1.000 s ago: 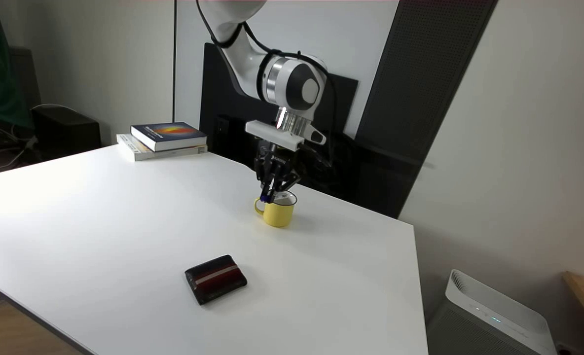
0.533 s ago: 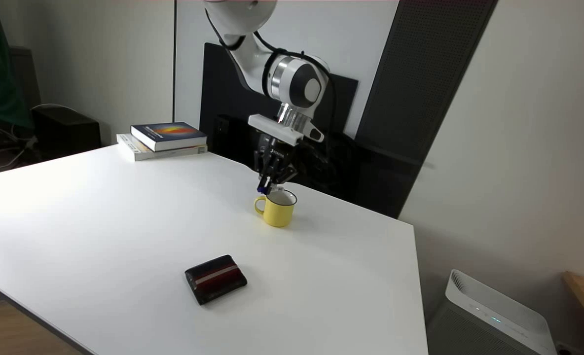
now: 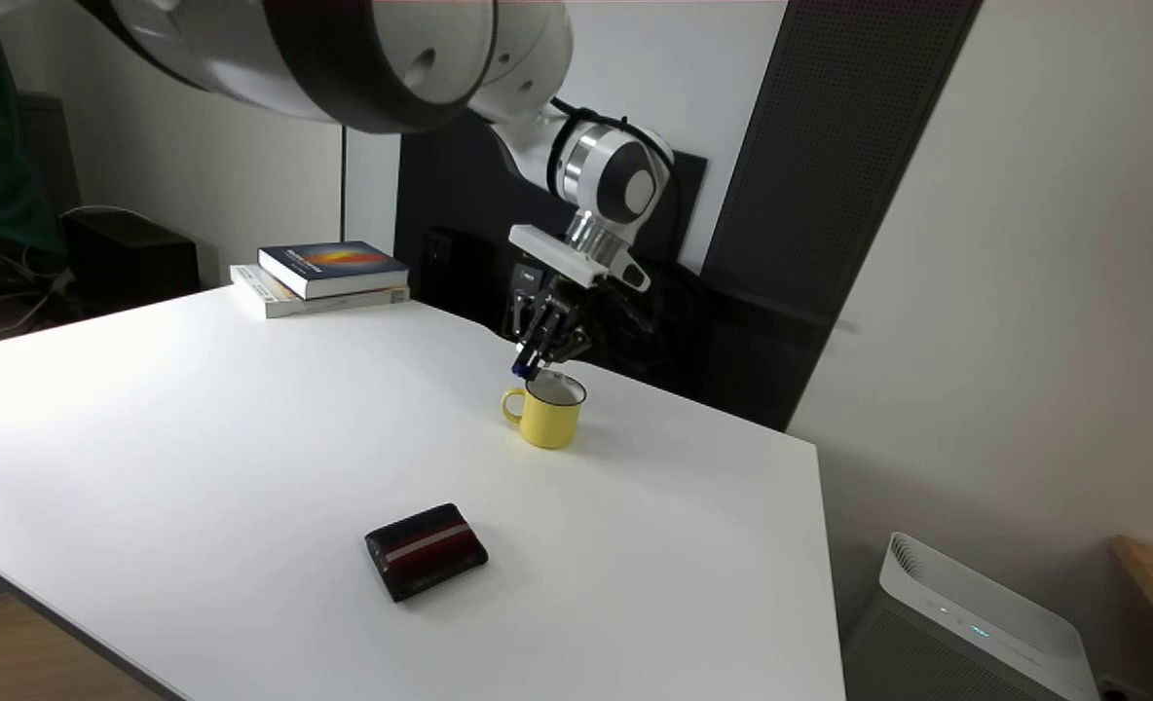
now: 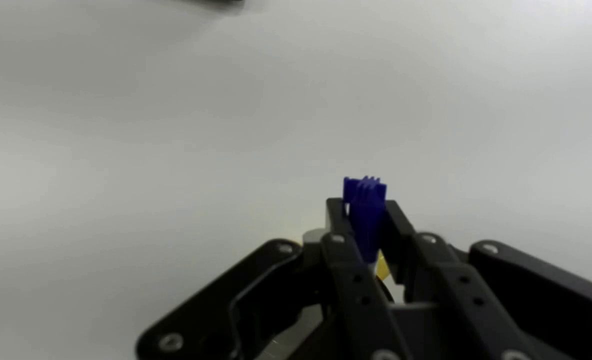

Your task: Place the blue pen inside the yellow mug

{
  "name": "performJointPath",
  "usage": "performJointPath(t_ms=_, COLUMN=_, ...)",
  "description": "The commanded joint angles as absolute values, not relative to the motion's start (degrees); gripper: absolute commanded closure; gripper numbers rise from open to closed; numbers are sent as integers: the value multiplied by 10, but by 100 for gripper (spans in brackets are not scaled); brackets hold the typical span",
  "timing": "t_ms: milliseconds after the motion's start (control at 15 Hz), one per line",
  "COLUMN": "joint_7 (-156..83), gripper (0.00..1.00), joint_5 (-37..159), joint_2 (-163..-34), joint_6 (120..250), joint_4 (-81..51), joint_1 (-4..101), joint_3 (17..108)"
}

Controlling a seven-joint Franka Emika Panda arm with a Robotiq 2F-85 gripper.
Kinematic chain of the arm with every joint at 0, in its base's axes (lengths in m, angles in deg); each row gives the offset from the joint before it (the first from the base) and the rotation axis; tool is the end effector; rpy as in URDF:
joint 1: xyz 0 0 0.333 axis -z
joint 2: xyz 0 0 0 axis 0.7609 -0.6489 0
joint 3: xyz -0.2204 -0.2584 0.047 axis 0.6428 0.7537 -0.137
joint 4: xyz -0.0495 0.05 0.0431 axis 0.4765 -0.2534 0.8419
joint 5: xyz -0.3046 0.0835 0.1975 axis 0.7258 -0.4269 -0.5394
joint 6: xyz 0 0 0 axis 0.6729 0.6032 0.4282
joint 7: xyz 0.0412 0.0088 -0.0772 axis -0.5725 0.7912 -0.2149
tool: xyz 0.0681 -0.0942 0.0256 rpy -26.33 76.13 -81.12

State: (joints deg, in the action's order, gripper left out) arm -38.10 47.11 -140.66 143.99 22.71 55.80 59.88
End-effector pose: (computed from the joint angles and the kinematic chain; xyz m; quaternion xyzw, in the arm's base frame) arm 0.7423 -0.0735 0.2342 -0.9729 0.1351 0.1681 0.0828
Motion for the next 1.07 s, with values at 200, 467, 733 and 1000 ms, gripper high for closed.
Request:
performJointPath(t_ms=200, joint_7=-456, gripper=95, joint_5=446, joint_2=-1498, joint_6=1342, joint_4=391, joint_1=578, joint_3=585)
performJointPath(t_ms=467, joint_7=-480, gripper=95, joint_5=434, joint_2=-1526, joint_6=1318, joint_4=429, joint_1=584, joint_3=578)
performJointPath(t_ms=733, joint_7=-484, gripper=54, joint_5=434, joint_2=-1542, joint_6=1316, joint_4=452, joint_1=584, joint_3=583)
performJointPath(t_ms=1000, joint_7=-478, gripper=33, joint_5=444, joint_2=-1545, joint_6=1330, joint_4=462, joint_1=576, joint_3=588)
